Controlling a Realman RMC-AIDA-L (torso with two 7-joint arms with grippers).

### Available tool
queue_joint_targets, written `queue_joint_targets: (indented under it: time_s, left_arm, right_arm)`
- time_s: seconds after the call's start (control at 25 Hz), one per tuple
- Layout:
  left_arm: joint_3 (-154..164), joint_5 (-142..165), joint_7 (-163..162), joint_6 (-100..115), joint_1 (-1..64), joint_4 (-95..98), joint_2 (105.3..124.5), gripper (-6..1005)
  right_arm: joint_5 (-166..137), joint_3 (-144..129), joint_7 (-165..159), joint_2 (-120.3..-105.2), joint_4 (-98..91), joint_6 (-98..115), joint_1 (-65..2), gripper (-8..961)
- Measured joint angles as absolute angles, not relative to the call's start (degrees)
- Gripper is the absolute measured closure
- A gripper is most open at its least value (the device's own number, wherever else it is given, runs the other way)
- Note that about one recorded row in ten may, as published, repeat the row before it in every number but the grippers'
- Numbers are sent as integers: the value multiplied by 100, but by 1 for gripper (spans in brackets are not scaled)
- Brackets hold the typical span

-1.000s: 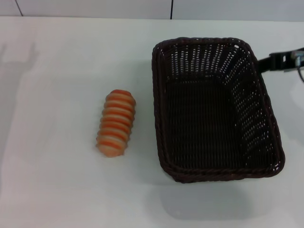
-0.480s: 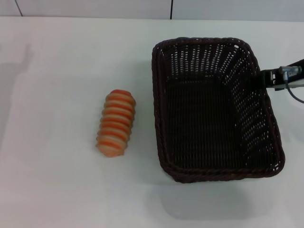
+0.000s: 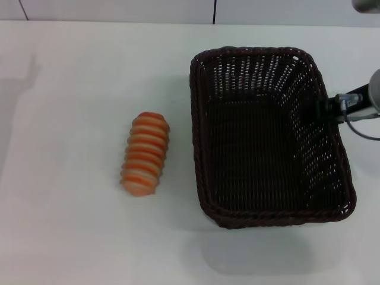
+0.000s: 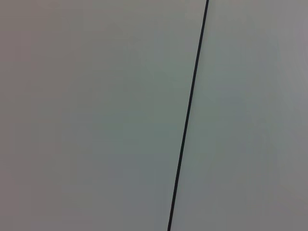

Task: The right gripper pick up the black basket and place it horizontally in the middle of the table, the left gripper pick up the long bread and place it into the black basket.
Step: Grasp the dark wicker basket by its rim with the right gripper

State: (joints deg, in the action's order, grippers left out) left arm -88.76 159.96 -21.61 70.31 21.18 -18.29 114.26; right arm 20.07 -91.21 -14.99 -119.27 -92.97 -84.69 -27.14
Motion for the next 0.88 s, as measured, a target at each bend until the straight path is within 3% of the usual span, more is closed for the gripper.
queue_joint_targets:
  time_s: [0.88]
  left_arm:
    - [-8886, 15996, -2172, 7064, 2112, -1801, 11433, 189]
  right_arm:
    - [2117, -9431, -1520, -11921, -8897, -8221, -2725, 470]
